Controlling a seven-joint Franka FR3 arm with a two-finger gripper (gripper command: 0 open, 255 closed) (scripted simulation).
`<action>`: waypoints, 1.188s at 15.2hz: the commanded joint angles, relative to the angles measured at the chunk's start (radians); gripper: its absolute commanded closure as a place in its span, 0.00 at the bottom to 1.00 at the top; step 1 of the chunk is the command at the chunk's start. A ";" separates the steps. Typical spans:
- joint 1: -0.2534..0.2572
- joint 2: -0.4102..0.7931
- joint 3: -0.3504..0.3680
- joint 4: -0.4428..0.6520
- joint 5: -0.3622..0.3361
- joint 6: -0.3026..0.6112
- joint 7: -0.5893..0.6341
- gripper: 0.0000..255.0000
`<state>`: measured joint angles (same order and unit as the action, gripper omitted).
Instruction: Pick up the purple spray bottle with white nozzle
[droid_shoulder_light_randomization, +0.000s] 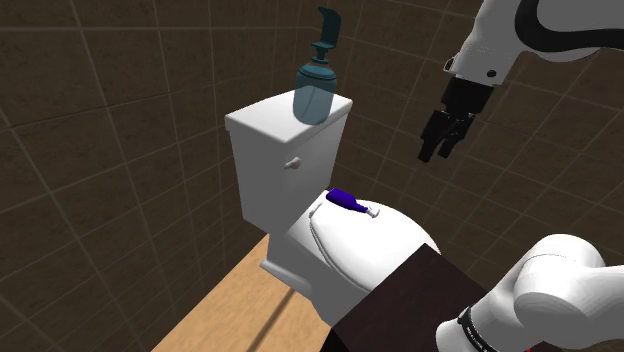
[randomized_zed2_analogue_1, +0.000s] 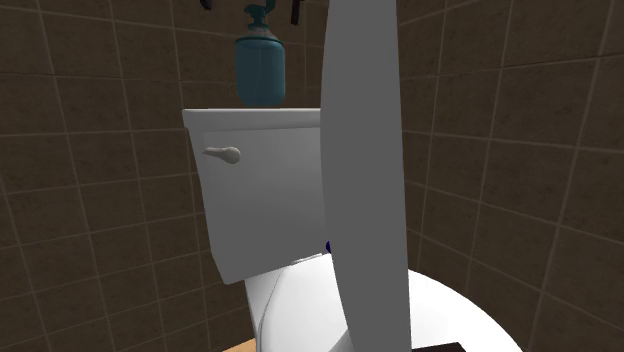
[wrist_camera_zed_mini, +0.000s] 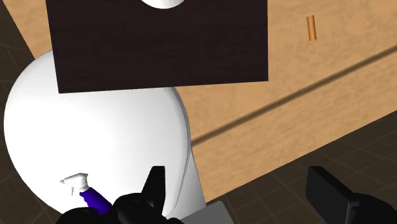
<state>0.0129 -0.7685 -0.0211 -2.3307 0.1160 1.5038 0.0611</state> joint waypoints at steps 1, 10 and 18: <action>0.000 0.000 0.000 0.000 0.000 0.000 0.000 0.00; -0.021 0.161 -0.120 -0.117 -0.060 0.252 -0.191 0.00; -0.026 0.404 -0.224 -0.123 -0.064 0.475 -0.368 0.00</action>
<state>-0.0114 -0.3994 -0.2290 -2.4566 0.0510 1.9491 -0.2775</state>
